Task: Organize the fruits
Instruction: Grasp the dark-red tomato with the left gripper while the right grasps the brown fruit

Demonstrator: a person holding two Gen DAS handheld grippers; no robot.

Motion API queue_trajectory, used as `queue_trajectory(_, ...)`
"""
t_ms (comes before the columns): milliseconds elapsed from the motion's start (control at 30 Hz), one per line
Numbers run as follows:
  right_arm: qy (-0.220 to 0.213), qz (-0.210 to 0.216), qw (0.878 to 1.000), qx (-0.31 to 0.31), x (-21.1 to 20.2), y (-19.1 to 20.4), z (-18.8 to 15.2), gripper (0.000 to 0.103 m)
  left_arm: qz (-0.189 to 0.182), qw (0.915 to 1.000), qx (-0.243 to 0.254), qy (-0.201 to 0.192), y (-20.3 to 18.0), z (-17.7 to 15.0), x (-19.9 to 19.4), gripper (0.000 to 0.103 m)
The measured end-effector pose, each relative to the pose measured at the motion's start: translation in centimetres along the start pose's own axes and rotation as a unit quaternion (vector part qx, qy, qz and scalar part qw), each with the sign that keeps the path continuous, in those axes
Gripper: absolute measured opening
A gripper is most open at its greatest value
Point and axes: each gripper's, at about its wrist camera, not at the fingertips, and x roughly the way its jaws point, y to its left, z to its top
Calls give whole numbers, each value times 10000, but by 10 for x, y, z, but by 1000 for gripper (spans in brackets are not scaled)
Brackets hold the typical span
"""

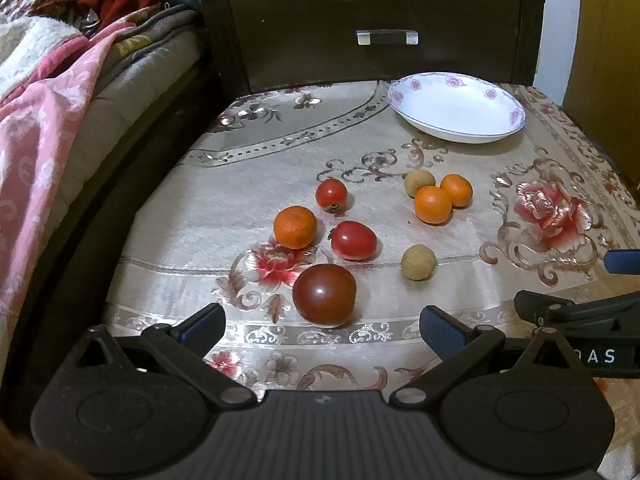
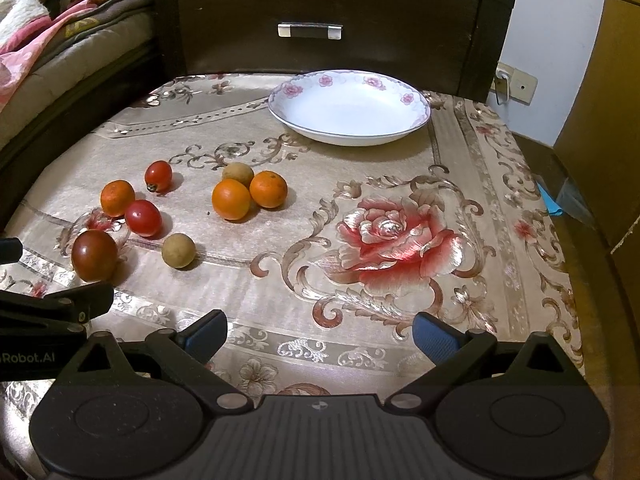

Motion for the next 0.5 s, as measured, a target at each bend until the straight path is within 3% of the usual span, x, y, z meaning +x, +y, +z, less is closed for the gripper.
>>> queue_trajectory(300,17,329,9993,-202,8,3,9,91,-242,9990,-356,151,14,-2,9,103)
queue_trajectory(500,-191,714,9951,-651,14,11,25,84,-46,9998,-192,-32,16,3,7,103)
